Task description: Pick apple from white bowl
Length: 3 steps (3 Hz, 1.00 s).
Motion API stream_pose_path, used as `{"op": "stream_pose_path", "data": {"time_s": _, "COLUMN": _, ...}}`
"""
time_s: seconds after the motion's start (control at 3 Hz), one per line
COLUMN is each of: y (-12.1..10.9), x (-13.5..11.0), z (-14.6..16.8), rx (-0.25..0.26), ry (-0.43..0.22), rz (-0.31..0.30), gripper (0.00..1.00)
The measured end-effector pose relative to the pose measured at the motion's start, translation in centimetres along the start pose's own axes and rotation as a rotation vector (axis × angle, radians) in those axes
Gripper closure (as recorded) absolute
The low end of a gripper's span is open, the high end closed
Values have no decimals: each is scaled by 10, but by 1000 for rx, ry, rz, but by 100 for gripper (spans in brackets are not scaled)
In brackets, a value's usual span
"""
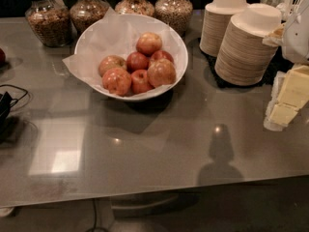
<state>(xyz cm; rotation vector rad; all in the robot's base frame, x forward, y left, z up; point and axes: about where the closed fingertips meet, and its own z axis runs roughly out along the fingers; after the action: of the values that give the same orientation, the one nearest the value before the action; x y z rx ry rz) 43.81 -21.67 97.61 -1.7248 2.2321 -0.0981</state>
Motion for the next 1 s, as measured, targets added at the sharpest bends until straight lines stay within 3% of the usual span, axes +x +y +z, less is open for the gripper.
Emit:
{"op": "stream_pose_path", "data": {"time_s": 0.33, "y": 0, "x": 0, "z": 0, "rx": 0, "ry": 0, "rz": 0, "gripper": 0}}
{"op": "stream_pose_path", "data": {"time_s": 0.67, "y": -6, "x": -4, "z": -1, "rx": 6, "ry": -40, "rz": 5, "gripper": 0}}
{"op": "stream_pose_path", "data": {"time_s": 1.0, "y": -30, "x": -15, "z": -1, "rx": 22, "ry": -182, "rz": 32, "gripper": 0}}
